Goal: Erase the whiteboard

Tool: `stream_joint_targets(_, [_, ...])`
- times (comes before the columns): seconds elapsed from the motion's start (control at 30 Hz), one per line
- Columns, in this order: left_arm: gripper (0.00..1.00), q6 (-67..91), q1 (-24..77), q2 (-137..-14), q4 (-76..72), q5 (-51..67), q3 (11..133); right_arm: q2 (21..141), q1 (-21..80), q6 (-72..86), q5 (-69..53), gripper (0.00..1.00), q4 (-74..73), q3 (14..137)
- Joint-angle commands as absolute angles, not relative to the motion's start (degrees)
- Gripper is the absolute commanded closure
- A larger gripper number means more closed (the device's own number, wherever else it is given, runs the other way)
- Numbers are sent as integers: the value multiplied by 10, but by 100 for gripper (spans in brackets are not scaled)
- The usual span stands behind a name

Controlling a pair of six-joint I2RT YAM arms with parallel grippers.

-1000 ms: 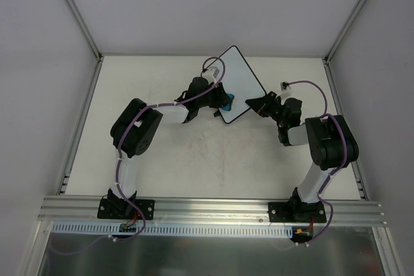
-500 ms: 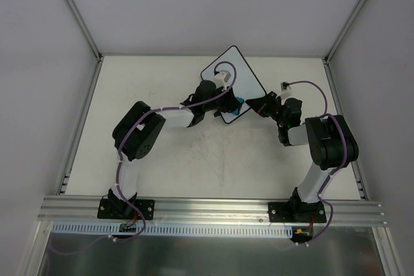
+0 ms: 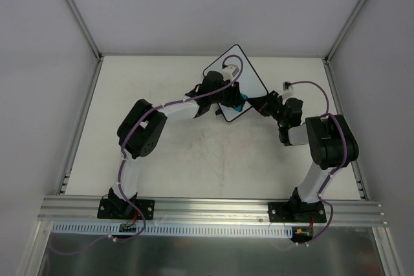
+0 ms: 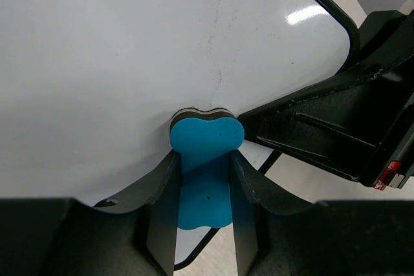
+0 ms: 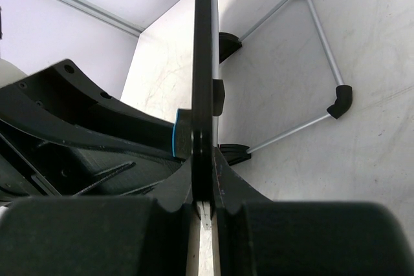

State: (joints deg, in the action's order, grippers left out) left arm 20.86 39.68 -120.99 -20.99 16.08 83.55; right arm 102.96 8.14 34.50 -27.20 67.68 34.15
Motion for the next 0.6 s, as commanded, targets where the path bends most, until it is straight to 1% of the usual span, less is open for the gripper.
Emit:
stream_joint_targets(0.0, [100, 180, 408, -1243, -190, 171, 885, 1028, 95, 359, -300, 100, 722, 359])
stream_joint_targets(0.3, [100, 171, 388, -1266, -158, 178, 946, 1029, 98, 357, -300, 100, 720, 359])
stream_joint_targets(0.57, [100, 120, 385, -1305, -95, 197, 1060, 1030, 101, 356, -302, 100, 720, 359])
